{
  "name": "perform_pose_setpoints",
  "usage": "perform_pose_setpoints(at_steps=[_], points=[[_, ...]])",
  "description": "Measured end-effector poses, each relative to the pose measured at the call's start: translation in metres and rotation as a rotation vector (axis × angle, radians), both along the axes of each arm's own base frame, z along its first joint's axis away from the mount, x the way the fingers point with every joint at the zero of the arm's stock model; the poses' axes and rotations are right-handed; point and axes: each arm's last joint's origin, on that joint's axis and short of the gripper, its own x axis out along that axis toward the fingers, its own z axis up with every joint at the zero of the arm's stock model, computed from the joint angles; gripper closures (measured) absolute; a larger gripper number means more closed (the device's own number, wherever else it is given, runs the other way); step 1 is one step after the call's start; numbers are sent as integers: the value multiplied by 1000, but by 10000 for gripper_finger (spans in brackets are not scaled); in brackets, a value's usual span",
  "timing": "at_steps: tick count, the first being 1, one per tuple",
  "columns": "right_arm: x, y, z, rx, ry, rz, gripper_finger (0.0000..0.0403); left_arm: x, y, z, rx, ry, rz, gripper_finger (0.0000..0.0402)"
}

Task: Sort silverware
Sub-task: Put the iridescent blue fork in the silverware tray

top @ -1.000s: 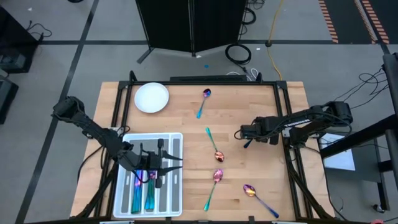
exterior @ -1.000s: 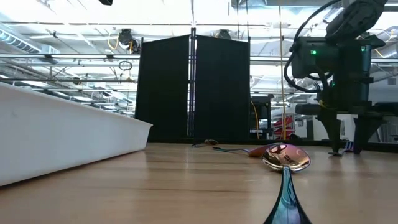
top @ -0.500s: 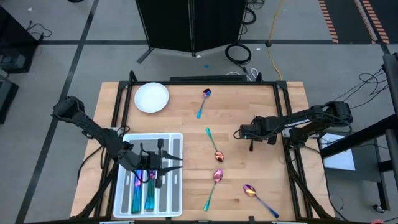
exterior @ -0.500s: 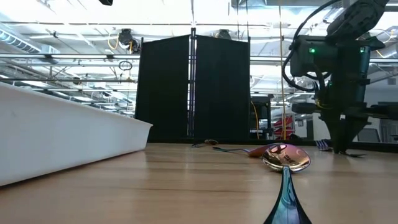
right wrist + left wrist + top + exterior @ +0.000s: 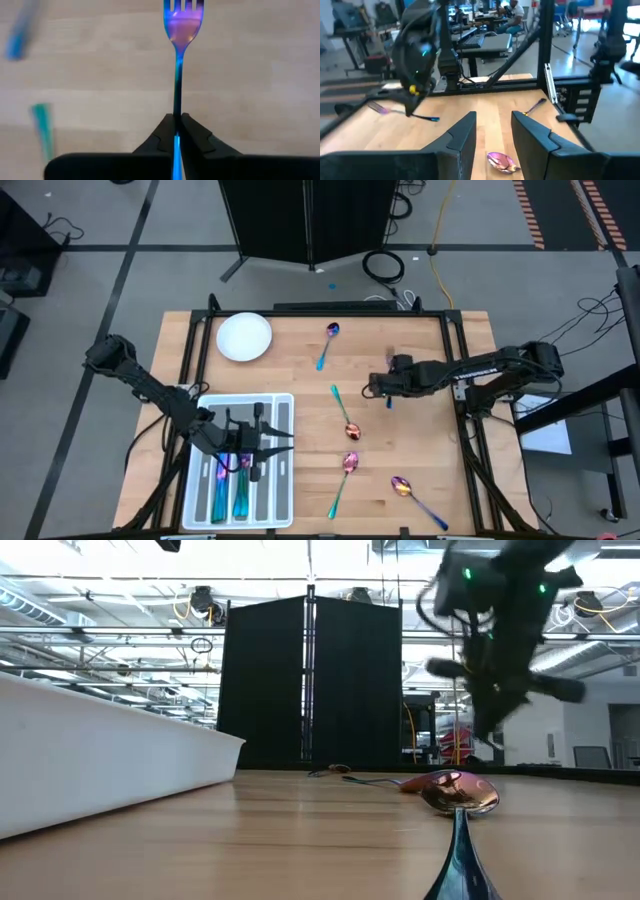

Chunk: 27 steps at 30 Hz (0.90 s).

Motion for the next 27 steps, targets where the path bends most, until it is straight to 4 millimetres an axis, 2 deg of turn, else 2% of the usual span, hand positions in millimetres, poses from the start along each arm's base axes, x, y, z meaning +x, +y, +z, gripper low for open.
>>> perform_pose_setpoints(at_steps=[6,9,13,21,27], points=[[26,23,34,-164,-128,216,402,8,16,0,-258,-18,159,276],[36,36,47,-224,-211,283,402,18,25,-9,-418,-16,259,276],[45,50,57,-268,-309,364,403,32,36,-23,-514,-13,351,276],[64,74,49,-298,-408,460,403,50,50,-42,-728,-69,449,276],[80,86,37,-304,-473,481,403,57,56,-53,-764,-62,487,276]])
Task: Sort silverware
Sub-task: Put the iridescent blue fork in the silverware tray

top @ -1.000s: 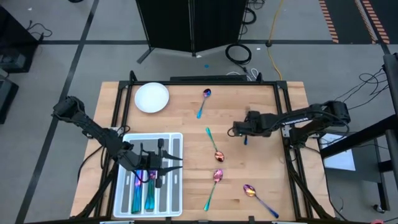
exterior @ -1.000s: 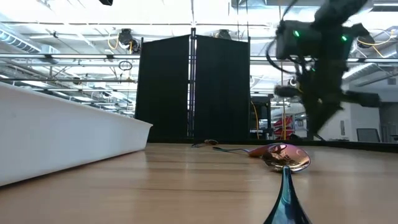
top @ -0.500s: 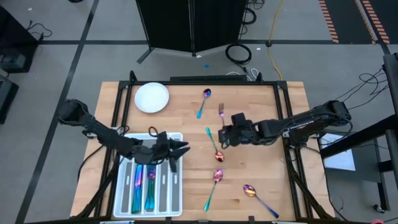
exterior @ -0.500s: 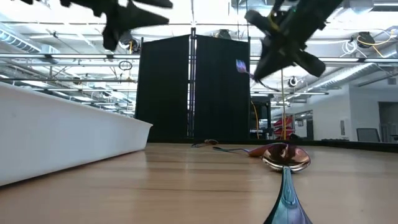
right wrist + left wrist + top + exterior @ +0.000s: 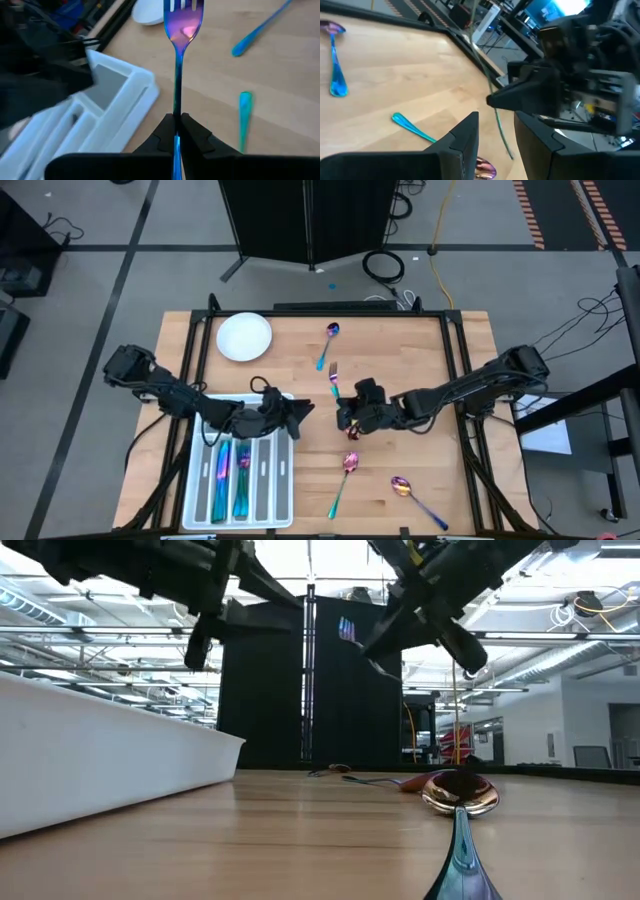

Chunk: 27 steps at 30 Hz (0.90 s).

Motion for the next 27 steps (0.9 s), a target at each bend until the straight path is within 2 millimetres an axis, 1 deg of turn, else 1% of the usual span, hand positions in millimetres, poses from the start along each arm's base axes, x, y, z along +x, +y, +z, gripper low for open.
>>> perform_pose_setpoints(at_steps=[7,12,17,22,25,27], points=[[14,6,-10,-5,-59,34,403,9,6,-10,-27,28,-13,276],[24,10,-16,8,-95,87,403,15,5,-9,-35,25,-36,276],[30,12,-19,-17,-100,107,403,16,6,-9,-27,31,-33,276],[48,17,-8,-58,-100,137,403,16,8,-10,-25,39,-27,276],[60,21,-3,-72,-58,169,403,16,8,-11,-25,42,-29,276],[61,21,-2,-81,-29,166,403,14,9,-12,-22,48,-29,276]])
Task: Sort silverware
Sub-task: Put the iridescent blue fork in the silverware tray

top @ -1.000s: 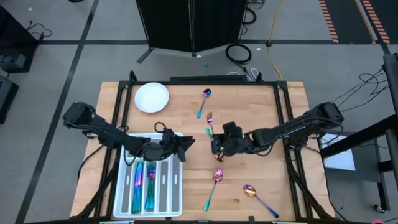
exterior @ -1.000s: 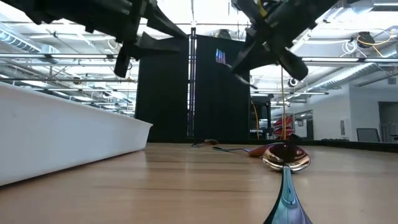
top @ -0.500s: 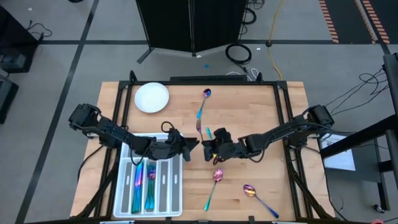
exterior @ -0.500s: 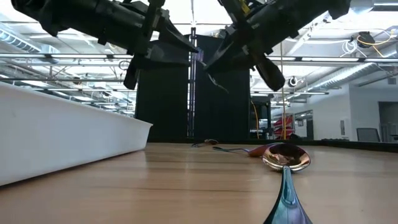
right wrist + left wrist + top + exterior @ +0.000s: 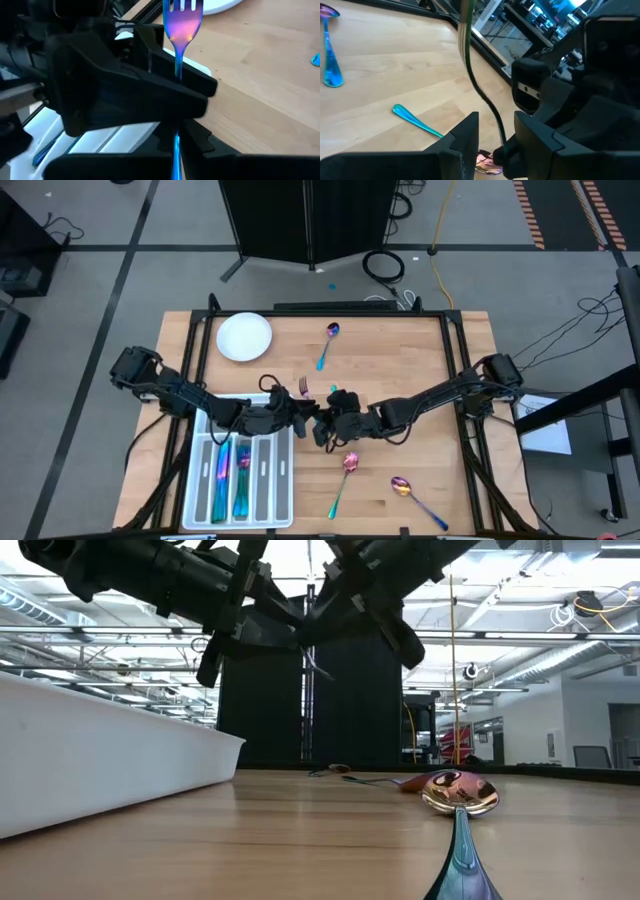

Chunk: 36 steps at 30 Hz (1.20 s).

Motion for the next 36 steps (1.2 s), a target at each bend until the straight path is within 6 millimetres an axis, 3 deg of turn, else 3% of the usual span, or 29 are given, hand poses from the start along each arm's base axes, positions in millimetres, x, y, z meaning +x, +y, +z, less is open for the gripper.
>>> perform_pose_setpoints(at_steps=[8,16,18,28,36], points=[[-1,2,2,1,6,2,403,0,-1,1,25,0,-10,285],[-1,2,1,-20,19,27,396,0,-2,2,72,9,-25,388],[-1,3,1,-15,24,35,388,0,-2,2,78,13,-41,393],[-6,1,12,-51,30,70,312,0,-2,1,102,33,-49,398],[-33,-6,39,-82,111,80,250,-2,-2,4,114,42,-66,399]])
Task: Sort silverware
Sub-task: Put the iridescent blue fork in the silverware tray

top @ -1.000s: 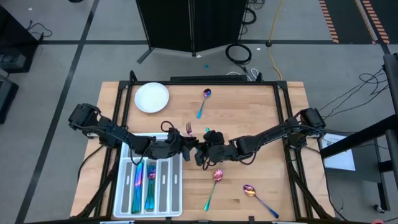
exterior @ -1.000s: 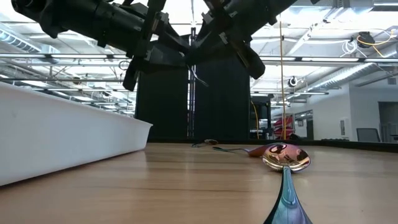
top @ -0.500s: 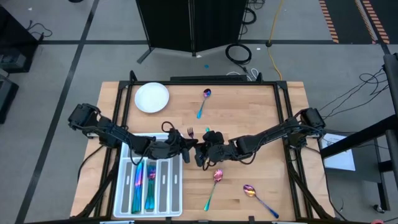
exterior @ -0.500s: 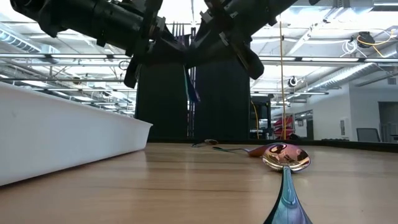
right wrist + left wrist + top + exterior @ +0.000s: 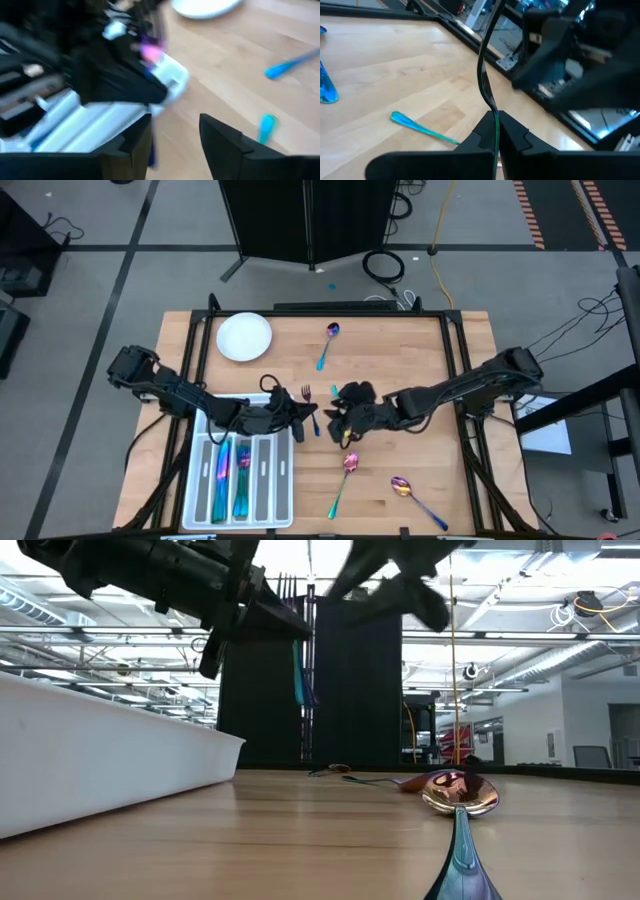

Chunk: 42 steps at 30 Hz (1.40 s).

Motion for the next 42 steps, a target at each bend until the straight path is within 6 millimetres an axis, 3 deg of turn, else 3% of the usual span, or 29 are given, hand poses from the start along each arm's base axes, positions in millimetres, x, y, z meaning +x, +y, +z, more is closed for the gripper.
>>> perform_pose_setpoints(at_steps=[5,10,15,20,31,35,42], points=[[-27,2,6,-24,118,-68,248,-10,-3,13,1,16,-33,399],[-50,17,-1,-42,233,-110,256,-22,-8,31,-15,-15,-77,399],[-64,41,-4,-44,261,-53,256,-35,-11,54,-128,-51,-328,400],[-75,66,-2,-97,198,-10,257,-53,-12,69,-337,-43,-408,397],[-97,101,1,-143,120,65,257,-98,-42,56,-626,211,-327,395],[-99,105,1,-139,110,78,257,-117,-58,43,-712,317,-231,398],[-100,106,1,-140,110,83,257,-143,-85,30,-766,331,-157,398]])
